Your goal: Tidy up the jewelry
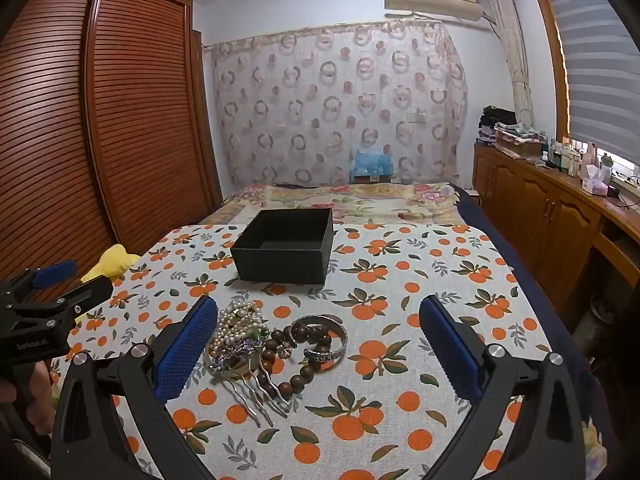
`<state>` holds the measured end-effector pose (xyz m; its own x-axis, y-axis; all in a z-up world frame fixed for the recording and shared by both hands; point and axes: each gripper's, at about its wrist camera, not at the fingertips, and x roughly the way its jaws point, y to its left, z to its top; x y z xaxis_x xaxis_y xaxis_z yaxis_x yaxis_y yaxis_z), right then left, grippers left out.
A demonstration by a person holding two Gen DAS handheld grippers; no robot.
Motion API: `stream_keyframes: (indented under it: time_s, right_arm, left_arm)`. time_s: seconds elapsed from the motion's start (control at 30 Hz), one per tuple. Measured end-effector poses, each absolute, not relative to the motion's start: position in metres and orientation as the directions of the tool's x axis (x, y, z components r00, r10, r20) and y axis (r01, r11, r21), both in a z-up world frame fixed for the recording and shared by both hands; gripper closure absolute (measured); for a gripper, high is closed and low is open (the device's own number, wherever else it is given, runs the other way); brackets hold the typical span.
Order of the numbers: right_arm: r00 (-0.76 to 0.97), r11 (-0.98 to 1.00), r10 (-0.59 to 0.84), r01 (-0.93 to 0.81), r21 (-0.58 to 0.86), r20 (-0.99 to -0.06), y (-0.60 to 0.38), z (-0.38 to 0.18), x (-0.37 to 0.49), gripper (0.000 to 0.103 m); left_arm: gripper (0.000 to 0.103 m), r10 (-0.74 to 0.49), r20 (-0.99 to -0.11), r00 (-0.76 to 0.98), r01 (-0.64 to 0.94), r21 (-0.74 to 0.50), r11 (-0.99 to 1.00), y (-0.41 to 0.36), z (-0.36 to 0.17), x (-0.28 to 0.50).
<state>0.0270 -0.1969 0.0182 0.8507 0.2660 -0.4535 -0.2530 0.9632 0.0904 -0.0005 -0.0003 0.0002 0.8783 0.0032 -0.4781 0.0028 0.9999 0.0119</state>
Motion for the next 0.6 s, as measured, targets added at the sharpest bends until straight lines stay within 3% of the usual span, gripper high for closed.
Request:
stream_keyframes:
  time_s: [0.6]
  right_arm:
    - [0.851, 0.963, 0.268, -0.253, 0.094, -0.452, -0.1969, 0.0177, 0.027, 0.002]
  left_arm:
    - [0.007, 0.003, -0.483, 0.875, 0.003, 0.011, 1.0, -0.0009, -0.0002, 0.0003]
